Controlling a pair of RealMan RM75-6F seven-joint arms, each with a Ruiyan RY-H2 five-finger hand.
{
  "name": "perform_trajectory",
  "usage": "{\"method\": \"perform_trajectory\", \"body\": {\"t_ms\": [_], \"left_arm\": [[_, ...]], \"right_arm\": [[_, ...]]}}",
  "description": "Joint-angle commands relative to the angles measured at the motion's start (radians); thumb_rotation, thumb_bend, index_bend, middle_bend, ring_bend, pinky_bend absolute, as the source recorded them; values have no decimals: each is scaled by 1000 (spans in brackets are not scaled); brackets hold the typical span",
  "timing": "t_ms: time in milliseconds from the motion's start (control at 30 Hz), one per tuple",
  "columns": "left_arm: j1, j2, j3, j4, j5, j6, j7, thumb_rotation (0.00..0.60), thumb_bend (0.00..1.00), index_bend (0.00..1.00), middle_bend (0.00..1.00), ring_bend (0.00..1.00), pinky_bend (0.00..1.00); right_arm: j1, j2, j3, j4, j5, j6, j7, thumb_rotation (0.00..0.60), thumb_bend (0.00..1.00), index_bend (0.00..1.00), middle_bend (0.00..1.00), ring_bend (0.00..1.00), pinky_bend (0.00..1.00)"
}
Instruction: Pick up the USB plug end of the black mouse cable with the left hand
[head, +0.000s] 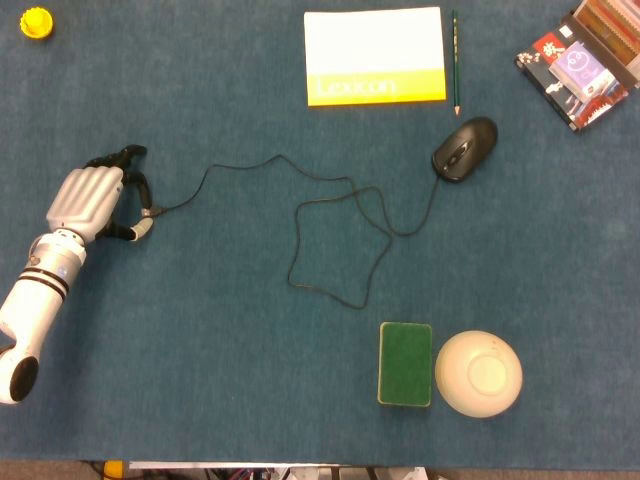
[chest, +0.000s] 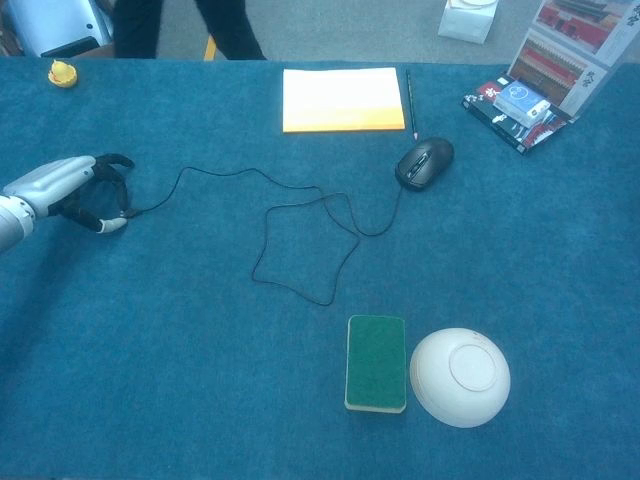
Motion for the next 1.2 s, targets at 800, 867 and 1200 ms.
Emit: {"method": "perform_trajectory", "body": {"t_ms": [800, 867, 1200], "left_arm": [[-5, -25, -5, 40, -20, -17, 4, 600, 314, 618, 108, 158, 177], [-4, -25, -4, 40, -20, -15, 3, 600, 315, 623, 110, 158, 177], [8, -2, -12, -2, -2, 46, 14, 600, 318, 629, 120, 158, 177]], "right_arm": [[-2, -11, -5, 15, 2, -7, 11, 600, 483, 653, 440, 368, 426], [-1, -12, -5, 15, 3, -8, 12, 600, 483, 653, 440, 369, 426], [-4, -15, -5, 19, 5, -6, 16, 600, 483, 653, 440, 368, 426]]}}
